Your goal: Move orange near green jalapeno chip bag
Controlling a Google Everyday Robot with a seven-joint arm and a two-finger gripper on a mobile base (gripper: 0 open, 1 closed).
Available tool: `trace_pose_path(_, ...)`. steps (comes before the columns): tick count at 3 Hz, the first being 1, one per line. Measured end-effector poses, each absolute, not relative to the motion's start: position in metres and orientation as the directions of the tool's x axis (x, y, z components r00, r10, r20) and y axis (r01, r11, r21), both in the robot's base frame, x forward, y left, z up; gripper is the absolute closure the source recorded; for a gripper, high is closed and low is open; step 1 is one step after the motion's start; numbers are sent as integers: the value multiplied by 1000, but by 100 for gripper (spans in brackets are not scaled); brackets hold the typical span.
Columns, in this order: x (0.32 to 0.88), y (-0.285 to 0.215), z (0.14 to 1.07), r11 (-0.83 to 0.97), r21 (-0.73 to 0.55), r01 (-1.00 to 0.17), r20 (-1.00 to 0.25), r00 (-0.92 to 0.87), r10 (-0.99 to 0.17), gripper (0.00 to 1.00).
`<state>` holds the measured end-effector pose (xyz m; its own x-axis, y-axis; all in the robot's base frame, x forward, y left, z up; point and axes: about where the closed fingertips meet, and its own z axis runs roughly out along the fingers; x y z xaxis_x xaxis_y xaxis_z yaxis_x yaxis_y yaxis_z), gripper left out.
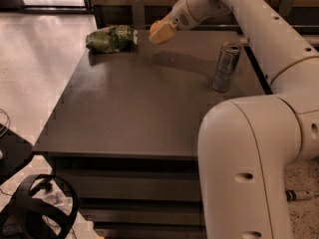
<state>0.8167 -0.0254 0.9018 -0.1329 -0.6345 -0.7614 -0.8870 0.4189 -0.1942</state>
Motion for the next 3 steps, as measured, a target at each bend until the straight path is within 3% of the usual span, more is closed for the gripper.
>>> trace_pose_path(3,827,-12,858,415,-120,-902,-753,-190,-630,100)
